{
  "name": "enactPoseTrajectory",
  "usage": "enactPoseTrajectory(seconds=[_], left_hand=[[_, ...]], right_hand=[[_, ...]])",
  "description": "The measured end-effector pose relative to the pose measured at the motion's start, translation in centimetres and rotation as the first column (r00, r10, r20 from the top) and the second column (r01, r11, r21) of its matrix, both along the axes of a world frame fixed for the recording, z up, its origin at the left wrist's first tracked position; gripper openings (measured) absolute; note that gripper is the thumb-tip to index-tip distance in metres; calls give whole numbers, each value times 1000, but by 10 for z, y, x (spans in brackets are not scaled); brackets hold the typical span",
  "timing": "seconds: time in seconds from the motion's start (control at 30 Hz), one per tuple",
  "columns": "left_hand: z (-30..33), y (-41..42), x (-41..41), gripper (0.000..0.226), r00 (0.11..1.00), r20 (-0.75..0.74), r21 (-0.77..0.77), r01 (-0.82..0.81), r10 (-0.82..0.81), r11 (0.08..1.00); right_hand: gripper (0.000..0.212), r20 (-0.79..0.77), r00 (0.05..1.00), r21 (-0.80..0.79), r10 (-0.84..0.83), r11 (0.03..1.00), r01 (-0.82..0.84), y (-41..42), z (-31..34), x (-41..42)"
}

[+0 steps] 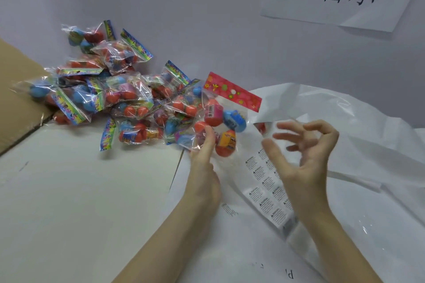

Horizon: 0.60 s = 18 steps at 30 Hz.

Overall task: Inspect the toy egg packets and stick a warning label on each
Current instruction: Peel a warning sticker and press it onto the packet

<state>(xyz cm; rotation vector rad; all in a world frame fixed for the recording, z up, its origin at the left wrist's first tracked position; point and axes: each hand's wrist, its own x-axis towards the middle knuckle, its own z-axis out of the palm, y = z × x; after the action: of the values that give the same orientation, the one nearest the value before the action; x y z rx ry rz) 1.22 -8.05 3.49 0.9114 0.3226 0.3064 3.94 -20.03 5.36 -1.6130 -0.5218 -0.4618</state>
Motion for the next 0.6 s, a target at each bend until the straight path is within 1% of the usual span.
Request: enactPoseTrajectory(seconds=[0.03, 0.07, 0.1, 0.13, 0.2, 0.23, 0.3, 0.37, 0.43, 0.5, 0.53, 0.57, 0.6], left_hand=[[1, -3, -3, 85, 999, 14, 28, -47, 47, 999], [0, -6, -5, 84, 995, 34, 61, -95, 93, 994], [-2, -9, -6, 77, 991, 57, 103, -125, 119, 987], [-3, -12, -8, 63, 989, 84, 129, -134, 124, 982], [0, -15, -10, 41, 986, 132, 130, -116, 99, 985], [1, -15, -11, 37, 984, 149, 125, -115, 96, 986], [4, -13, -11, 42, 980, 171, 117, -121, 100, 986], [7, -10, -11, 47, 983, 164, 129, -108, 86, 986], [9, -8, -11, 44, 986, 150, 140, -91, 70, 986], [10, -7, -12, 61, 991, 127, 136, -60, 42, 989], [10, -5, -12, 65, 992, 119, 138, -46, 29, 989], [11, -3, -11, 61, 993, 121, 145, -32, 15, 989], [12, -1, -11, 52, 993, 120, 152, -13, -6, 988]], right_hand=[[55, -33, 999, 6, 37, 999, -37, 7, -1, -5], [59, -83, 994, 28, 67, 997, -65, 13, -3, -10], [58, -144, 985, 72, 98, 994, -88, 19, -4, -14], [57, -208, 969, 133, 134, 985, -108, 22, -6, -16], [56, -319, 927, 259, 197, 959, -114, 25, -8, -17], [57, -362, 907, 308, 214, 946, -101, 24, -8, -16], [59, -420, 877, 371, 231, 926, -66, 22, -7, -13], [61, -443, 862, 419, 245, 907, -42, 18, -4, -9], [63, -435, 864, 441, 252, 896, -40, 14, 1, -6], [63, -404, 876, 448, 262, 892, -60, 11, 5, -3], [62, -391, 881, 454, 267, 888, -68, 9, 7, -2], [62, -379, 884, 460, 272, 885, -75, 7, 7, 0], [61, -368, 889, 463, 274, 883, -80, 5, 7, 1]])
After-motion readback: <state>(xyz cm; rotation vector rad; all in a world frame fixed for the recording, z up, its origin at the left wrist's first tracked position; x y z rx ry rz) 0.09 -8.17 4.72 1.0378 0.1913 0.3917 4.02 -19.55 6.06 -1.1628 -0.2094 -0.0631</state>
